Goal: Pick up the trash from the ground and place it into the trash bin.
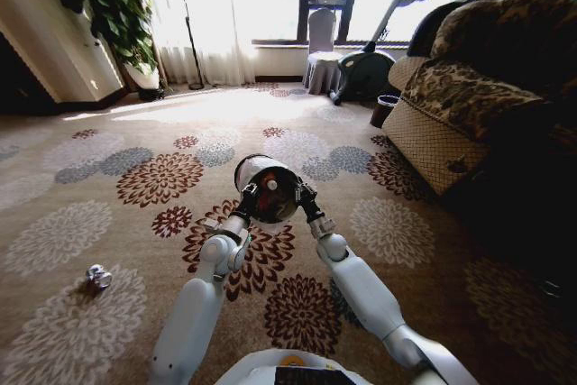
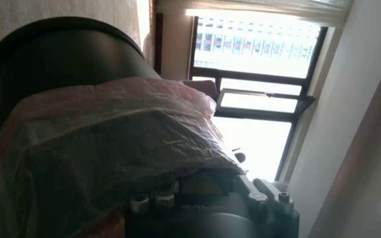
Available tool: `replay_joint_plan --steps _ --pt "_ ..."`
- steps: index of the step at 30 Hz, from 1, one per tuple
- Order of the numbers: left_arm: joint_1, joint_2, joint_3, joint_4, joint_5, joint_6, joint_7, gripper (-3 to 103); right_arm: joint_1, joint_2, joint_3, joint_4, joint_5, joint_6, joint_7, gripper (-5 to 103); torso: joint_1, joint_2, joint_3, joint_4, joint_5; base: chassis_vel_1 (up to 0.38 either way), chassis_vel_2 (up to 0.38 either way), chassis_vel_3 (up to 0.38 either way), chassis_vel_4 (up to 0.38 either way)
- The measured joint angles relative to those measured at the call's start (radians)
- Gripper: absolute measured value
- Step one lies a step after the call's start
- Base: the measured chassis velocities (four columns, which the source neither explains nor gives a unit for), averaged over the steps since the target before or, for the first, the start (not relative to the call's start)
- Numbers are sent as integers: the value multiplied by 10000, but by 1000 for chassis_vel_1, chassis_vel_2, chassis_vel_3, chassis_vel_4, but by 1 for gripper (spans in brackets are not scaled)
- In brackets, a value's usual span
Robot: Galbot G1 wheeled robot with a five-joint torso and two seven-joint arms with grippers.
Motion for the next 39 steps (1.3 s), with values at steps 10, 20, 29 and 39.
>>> replay_joint_plan --steps 10,20,29,39 --pt "795 557 226 -922 255 486 191 73 -11 -148 4 125 188 -141 11 0 -1 1 -2 -3 1 0 0 0 0" --pt "2375 1474 1260 -2673 3172 1510 1017 100 382 -262 11 -148 418 -495 11 0 -1 2 -2 -3 2 0 0 0 0" --pt "3636 2082 -239 -2240 11354 -1936 3757 100 388 -558 166 -125 637 -1514 15 0 -1 1 -2 -5 -1 0 0 0 0" --pt "4579 1535 -6022 2451 14546 -1947 -80 100 -1136 -1585 448 2203 1162 -2197 16 0 -2 2 -2 3 -3 0 0 0 0"
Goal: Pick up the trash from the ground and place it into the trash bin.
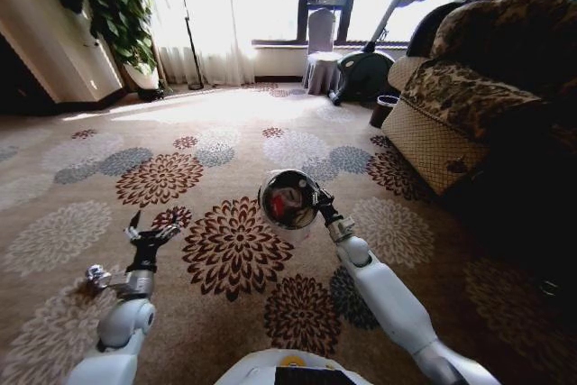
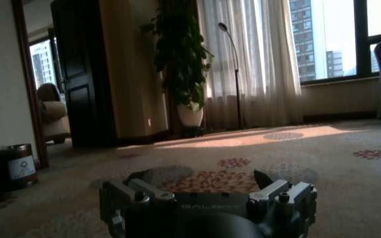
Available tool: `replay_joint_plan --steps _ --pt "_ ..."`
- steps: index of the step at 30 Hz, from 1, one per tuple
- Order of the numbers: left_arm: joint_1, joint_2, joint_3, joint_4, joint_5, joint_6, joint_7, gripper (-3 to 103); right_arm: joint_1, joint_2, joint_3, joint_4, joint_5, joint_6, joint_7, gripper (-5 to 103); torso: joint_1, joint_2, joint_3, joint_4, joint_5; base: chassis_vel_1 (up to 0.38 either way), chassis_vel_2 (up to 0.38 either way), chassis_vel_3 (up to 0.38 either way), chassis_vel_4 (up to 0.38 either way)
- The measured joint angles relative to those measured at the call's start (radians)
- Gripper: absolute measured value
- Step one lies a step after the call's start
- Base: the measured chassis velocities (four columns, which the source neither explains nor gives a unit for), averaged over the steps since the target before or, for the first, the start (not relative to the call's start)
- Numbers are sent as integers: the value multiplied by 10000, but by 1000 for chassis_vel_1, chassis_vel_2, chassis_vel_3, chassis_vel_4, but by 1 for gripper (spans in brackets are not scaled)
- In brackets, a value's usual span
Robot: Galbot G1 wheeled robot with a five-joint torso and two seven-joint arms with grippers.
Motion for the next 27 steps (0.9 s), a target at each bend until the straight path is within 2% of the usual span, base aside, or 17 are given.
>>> replay_joint_plan --steps 1,2,5,6,9,10,12,15,17,20,21,23,25,26,27 --pt "-120 96 -164 542 -129 75 -46 100 -149 -15 1 192 22 -15 -3 0 0 0 0 -4 1 47 26 -59 -20" --pt "-120 96 -164 542 -129 75 -46 100 -149 -15 1 192 22 -15 -3 0 0 0 0 -4 1 47 26 -59 -20" --pt "-579 347 -328 1534 -817 494 38 100 -517 -7 1 727 43 -88 -3 0 0 0 1 -6 3 68 50 -78 -46" --pt "-579 347 -328 1534 -817 494 38 100 -517 -7 1 727 43 -88 -3 0 0 0 1 -6 3 79 56 -87 -80" --pt "-1042 446 -159 2071 -1324 1215 201 100 -835 -28 -2 1162 50 -147 -8 0 0 0 1 -9 3 124 98 -133 -123" --pt "-1042 446 -159 2071 -1324 1215 201 100 -835 -28 -2 1162 50 -147 -8 0 0 0 1 -9 3 147 126 -145 -169" --pt "-1253 435 53 2228 -1634 1747 174 100 -1022 -104 71 1304 50 -150 -3 0 0 0 0 -11 3 183 175 -183 -190" --pt "-1404 412 258 2410 -1706 2017 128 100 -1137 -168 130 1361 52 -143 -4 0 0 0 1 -6 8 227 242 -233 -205" --pt "-1576 350 507 2719 -1603 2230 31 100 -1234 -214 165 1411 84 -139 -5 0 0 -3 1 -5 -4 263 266 -265 -255" --pt "-1753 273 682 3230 -1116 2280 29 100 -1294 -223 173 1462 156 -151 -4 0 1 -3 1 -4 10 271 291 -279 -277" --pt "-1795 232 780 3545 -761 2280 168 100 -1318 -233 172 1498 168 -195 -8 0 1 -3 2 -2 1 224 278 -263 -273" --pt "-1782 208 815 3674 -588 2279 298 100 -1323 -241 172 1508 169 -208 -11 0 1 -3 1 -1 0 224 278 -210 -187" --pt "-1603 161 887 3913 92 2166 903 100 -1324 -266 173 1510 170 -226 -7 0 1 -3 1 -1 -1 172 162 -168 -130" --pt "-1483 147 939 3948 441 2074 1092 100 -1316 -272 172 1491 170 -226 -8 0 1 -3 2 1 5 114 114 -56 -63" --pt "-1483 147 939 3948 441 2074 1092 100 -1316 -272 172 1491 170 -226 -8 0 1 -3 2 1 5 114 114 -56 -63"
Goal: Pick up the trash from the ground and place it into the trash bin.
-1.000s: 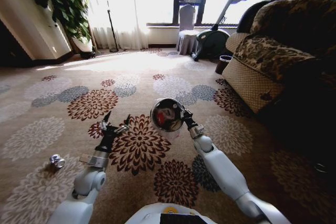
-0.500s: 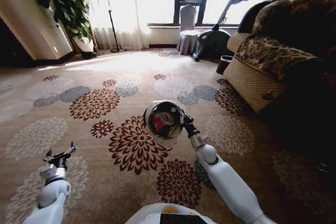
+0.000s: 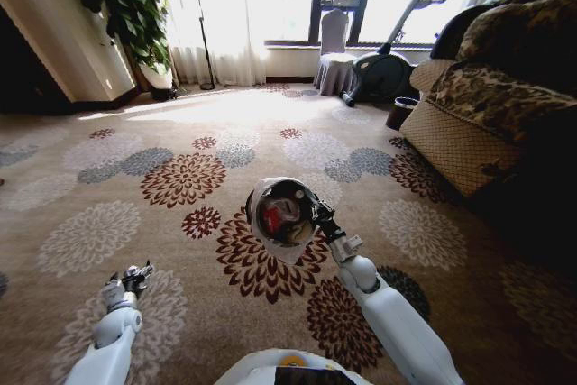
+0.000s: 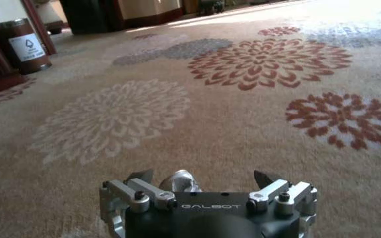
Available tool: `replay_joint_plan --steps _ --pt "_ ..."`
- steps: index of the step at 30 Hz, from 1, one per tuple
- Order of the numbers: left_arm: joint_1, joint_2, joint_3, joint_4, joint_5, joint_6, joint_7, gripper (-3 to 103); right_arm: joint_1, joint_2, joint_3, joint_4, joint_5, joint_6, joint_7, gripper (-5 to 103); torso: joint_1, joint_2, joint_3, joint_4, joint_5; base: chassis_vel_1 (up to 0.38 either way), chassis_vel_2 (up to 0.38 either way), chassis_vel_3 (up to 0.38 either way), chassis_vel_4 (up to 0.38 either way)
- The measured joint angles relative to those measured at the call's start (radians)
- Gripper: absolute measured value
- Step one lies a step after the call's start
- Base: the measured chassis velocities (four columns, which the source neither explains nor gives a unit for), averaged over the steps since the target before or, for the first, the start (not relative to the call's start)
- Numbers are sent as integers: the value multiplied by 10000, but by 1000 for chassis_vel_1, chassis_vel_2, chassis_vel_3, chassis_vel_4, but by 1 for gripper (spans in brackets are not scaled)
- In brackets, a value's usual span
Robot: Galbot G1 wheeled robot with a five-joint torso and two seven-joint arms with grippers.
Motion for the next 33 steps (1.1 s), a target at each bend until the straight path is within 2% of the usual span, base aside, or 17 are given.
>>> replay_joint_plan --steps 3,4,5,7,10,11,17,19,24,26,29,33 --pt "258 -80 142 54 1179 -277 677 100 70 56 -10 -133 -18 0 7 0 0 1 0 -6 2 8 5 -19 8" --pt "258 -80 142 54 1179 -277 677 100 70 56 -10 -133 -18 0 7 0 0 1 0 -6 2 0 0 0 0" --pt "203 -96 190 206 1400 -326 771 100 69 93 -27 -146 -22 -1 7 0 0 1 0 -18 8 -54 -59 28 17" --pt "-3 -76 337 742 1631 -568 901 100 35 121 -37 -132 -27 -1 11 0 0 1 0 -17 -7 -55 -47 17 16" --pt "-175 -3 403 1238 1768 -867 958 100 -42 89 -35 -93 -27 -1 7 0 0 1 0 -12 -3 -19 -16 5 5" --pt "-219 27 412 1391 1781 -935 982 103 -81 67 -23 -72 -28 -1 6 0 1 1 1 -5 -1 0 0 0 0" --pt "-293 110 336 1689 1669 -1012 1046 93 -191 11 77 -2 -28 11 5 0 0 1 0 -4 1 0 0 0 0" --pt "-378 199 311 1920 1421 -1103 1122 96 -201 9 89 -3 -29 15 6 0 1 1 0 -10 0 0 0 0 0" --pt "-636 340 385 2490 1036 -1287 1250 94 -228 25 75 -5 -26 45 5 0 0 1 0 -7 -2 0 0 0 0" --pt "-774 345 423 2739 847 -1201 1324 85 -241 20 64 -5 -22 50 2 0 1 1 0 -5 -3 0 0 0 0" --pt "-805 344 435 2792 753 -1185 1374 80 -241 0 65 -1 -16 50 2 0 1 1 0 -7 -3 0 0 0 0" --pt "-856 315 449 2874 677 -1326 1555 58 -248 -65 124 13 17 52 3 0 0 1 0 -6 -3 0 0 0 0"
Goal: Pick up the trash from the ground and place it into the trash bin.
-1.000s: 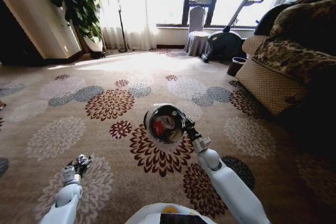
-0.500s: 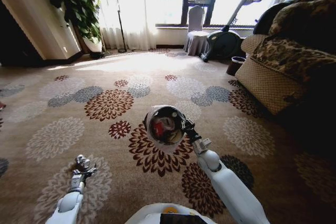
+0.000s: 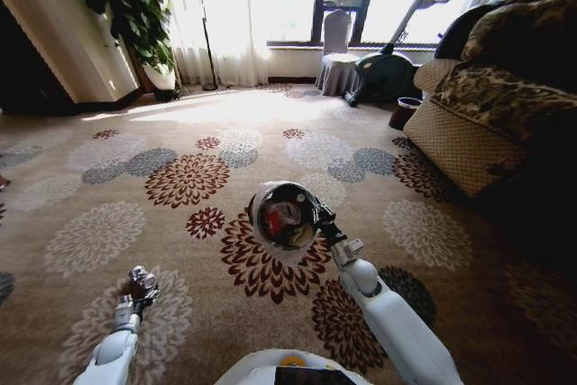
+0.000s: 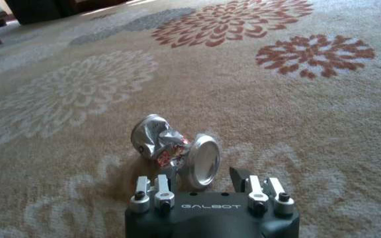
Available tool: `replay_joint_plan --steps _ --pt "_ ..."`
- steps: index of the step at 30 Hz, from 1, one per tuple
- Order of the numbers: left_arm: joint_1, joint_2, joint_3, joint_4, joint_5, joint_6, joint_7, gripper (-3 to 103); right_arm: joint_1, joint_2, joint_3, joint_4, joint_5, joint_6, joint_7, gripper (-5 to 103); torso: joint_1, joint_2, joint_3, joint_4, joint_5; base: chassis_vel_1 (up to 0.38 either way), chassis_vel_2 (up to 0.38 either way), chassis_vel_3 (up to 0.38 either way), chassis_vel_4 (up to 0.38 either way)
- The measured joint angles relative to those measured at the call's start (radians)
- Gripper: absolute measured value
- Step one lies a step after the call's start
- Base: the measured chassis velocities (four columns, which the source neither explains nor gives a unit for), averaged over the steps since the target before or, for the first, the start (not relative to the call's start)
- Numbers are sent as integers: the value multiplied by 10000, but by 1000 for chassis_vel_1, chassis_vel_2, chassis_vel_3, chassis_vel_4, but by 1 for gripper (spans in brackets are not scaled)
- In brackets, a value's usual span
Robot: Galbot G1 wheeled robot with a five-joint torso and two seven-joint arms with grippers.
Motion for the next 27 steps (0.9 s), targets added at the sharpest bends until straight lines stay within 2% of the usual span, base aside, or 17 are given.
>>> replay_joint_plan --steps 2,5,6,9,10,12,15,17,24,27 --pt "-2 -1 0 -26 -2 -16 2 58 -16 4 6 0 0 4 1 0 0 0 0 -1 0 0 0 0 0" --pt "-41 36 2 -117 5 -26 6 42 -84 70 7 -1 -25 18 0 0 0 0 0 -1 1 0 0 0 0" --pt "-41 36 2 -117 5 -26 6 42 -84 70 7 -1 -25 18 0 0 0 0 0 -1 1 0 0 0 0" --pt "-152 150 29 54 6 -90 34 26 -102 107 11 -25 -43 44 0 0 0 0 0 0 2 0 0 0 0" --pt "-152 150 29 54 6 -90 34 26 -102 107 11 -25 -43 44 0 0 0 0 0 0 2 0 0 0 0" --pt "-257 218 74 252 8 -173 85 15 -131 105 38 -35 -54 51 0 0 0 0 0 0 1 0 0 0 0" --pt "-348 253 129 395 11 -241 146 11 -176 94 71 -35 -60 73 1 0 0 0 0 -1 1 0 0 0 0" --pt "-436 263 193 494 12 -301 196 5 -233 79 105 -29 -77 96 0 0 0 0 0 -2 1 0 0 0 0" --pt "-523 263 249 503 -19 -445 256 3 -300 33 168 2 -90 132 0 0 0 0 0 -2 0 0 0 0 0" --pt "-228 180 210 -313 -551 -532 330 3 -290 34 170 -24 -105 152 0 0 0 0 1 1 0 0 0 0 0"
